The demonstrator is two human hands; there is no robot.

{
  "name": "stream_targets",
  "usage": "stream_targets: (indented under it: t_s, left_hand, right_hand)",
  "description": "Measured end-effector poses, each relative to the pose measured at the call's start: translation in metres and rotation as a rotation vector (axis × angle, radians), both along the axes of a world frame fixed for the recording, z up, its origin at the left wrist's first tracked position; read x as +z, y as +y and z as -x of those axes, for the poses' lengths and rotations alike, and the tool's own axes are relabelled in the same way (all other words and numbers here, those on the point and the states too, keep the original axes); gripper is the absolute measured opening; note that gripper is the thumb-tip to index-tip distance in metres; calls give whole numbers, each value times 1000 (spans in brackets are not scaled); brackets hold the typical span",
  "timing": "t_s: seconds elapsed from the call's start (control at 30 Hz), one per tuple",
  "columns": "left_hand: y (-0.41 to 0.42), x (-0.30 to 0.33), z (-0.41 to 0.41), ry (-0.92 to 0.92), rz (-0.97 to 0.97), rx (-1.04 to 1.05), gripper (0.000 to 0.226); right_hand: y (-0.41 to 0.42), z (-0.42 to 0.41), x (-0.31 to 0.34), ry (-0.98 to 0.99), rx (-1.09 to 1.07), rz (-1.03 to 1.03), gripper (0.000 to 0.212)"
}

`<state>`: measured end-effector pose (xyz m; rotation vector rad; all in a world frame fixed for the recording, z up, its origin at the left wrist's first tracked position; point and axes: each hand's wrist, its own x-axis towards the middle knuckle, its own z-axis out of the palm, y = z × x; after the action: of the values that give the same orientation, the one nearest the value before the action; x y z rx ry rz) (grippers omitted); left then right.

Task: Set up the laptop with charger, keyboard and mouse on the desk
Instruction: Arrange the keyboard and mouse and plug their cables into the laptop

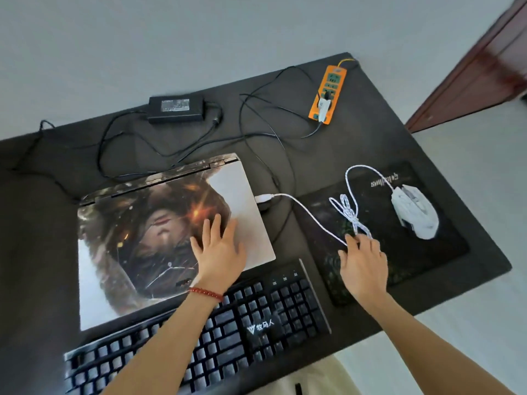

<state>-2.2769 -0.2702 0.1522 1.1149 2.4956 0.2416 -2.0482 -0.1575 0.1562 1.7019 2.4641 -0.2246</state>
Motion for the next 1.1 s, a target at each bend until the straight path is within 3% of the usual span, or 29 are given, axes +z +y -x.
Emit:
stream_targets:
  t_s: [0.17, 0.37, 0.43, 0.63, 0.8, 0.87, 0.97, 1.03, 1.1]
  left_hand:
    - [14, 6, -14, -45, 35, -21, 52]
    - [35, 5, -36, 47, 47, -86, 59]
    - [37, 2, -42, 55, 80, -75, 62]
    - [36, 4, -44, 59, 115, -56, 61]
    - [36, 3, -45, 67, 109, -42, 61]
    - [36, 1, -46, 66, 94, -26, 61]
    - [36, 0, -47, 73, 85, -22, 61]
    - [37, 0, -49, 75, 98, -4, 61]
    - [45, 3, -52, 84, 103, 43, 61]
  right_hand:
    - [21, -1, 5, -45, 73, 25, 25]
    - [86, 6, 33, 111, 193, -357, 12]
    - [104, 5, 29, 168, 191, -389, 15]
    - [86, -13, -17, 59, 344, 37, 27]
    - [103, -18, -7, 220, 459, -202, 36]
    - [123, -6, 4, 257, 358, -163, 36]
    - [147, 16, 7, 75, 142, 71, 52]
    - [156, 28, 5, 47, 64, 182, 39]
    - [166, 43, 9, 228, -90, 329, 27]
